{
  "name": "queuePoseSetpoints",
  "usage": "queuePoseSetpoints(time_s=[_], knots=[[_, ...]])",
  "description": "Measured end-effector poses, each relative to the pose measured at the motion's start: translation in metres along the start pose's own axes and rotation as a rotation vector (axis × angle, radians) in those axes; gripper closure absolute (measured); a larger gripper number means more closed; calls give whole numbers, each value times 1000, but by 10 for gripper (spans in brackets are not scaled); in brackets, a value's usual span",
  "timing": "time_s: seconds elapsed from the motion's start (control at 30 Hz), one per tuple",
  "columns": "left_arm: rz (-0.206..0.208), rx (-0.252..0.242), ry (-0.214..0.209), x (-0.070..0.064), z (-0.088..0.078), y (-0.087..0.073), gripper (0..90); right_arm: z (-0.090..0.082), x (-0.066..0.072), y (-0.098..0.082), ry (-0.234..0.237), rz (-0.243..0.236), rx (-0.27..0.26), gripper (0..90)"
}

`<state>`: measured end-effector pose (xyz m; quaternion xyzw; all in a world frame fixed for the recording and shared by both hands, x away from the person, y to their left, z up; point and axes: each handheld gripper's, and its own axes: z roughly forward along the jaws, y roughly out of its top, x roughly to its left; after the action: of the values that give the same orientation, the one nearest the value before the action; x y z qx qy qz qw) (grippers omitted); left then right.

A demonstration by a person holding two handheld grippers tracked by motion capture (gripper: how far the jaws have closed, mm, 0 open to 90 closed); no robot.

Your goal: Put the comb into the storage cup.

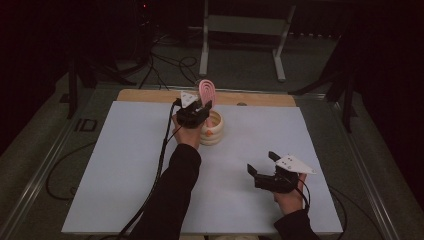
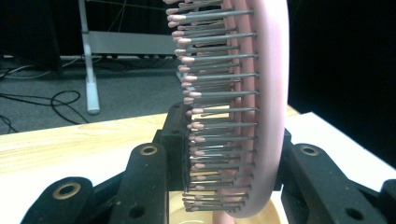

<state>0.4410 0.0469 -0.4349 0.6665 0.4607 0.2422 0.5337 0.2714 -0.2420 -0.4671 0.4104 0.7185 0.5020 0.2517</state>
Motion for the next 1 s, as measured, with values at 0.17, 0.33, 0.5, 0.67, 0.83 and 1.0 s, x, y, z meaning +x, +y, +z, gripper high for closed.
queuePoseSetpoints(time_s=[0.17, 0.33, 0.5, 0.67, 0.83, 1.0], knots=[[-22, 14, -13, 0, 5, -7, 644, 0, -1, 0, 3, 2, -1, 95], [-40, 25, -28, 4, 5, -14, 643, 0, -1, 0, 3, 3, -1, 95], [-44, 45, -25, 8, 4, -12, 639, 0, 0, 0, 4, 4, 1, 95], [-58, 74, -40, 17, 3, -11, 574, 1, 0, 0, 2, 1, -1, 95], [-47, 98, -27, 21, 1, -11, 526, 1, 1, 0, 4, -1, 0, 95], [-36, 114, -17, 24, -1, -12, 427, 1, 1, 0, 6, -3, -1, 95]])
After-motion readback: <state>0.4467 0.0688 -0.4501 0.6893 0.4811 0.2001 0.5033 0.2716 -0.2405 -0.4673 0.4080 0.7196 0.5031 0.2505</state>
